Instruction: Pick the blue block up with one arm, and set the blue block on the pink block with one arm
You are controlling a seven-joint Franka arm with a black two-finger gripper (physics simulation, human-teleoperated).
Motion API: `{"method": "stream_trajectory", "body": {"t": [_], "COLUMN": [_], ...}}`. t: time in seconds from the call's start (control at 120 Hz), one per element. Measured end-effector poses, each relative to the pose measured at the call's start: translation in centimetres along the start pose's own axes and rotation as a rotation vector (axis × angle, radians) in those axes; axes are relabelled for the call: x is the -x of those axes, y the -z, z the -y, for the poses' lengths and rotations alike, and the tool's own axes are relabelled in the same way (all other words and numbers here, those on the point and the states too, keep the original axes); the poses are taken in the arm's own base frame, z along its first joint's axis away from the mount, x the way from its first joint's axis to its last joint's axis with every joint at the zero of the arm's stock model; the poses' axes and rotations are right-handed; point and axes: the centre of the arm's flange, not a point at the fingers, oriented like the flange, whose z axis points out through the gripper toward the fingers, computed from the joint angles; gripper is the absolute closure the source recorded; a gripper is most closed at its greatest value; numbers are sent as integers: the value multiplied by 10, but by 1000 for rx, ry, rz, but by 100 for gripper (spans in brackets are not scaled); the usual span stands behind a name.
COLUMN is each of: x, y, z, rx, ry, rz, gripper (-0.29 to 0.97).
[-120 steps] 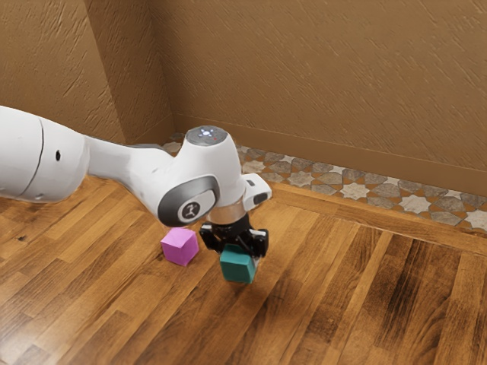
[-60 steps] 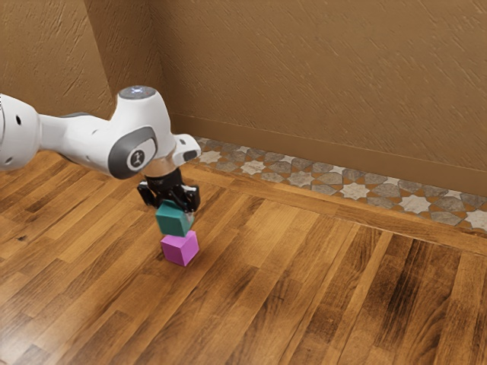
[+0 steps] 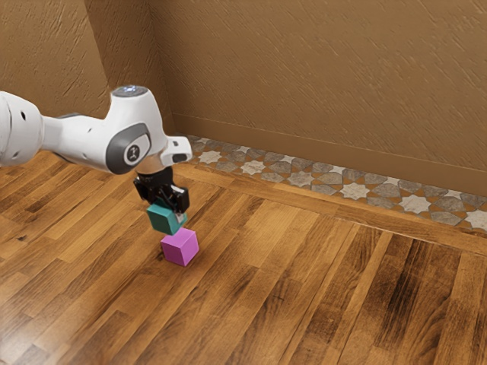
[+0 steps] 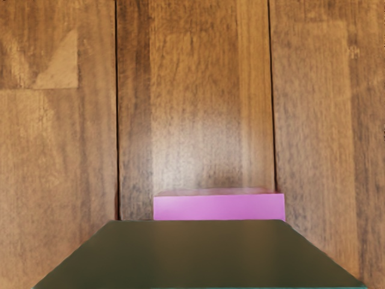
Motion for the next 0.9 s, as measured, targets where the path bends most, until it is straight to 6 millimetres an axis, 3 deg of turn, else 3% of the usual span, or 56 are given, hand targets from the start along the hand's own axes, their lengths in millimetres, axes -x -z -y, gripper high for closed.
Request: {"method": "stream_trajectory", "body": {"t": [0.183, 0.517, 0.75, 0.833, 0.9], "x": [-11, -12, -11, -11, -23], "y": [-11, -15, -14, 0, 40], "z": [0, -5, -8, -7, -4], "rx": [6, 39, 55, 53, 44], "ry": [-70, -120, -138, -137, -135], "rz": [8, 11, 15, 2, -51], "gripper": [33, 32, 13, 10, 8]}}
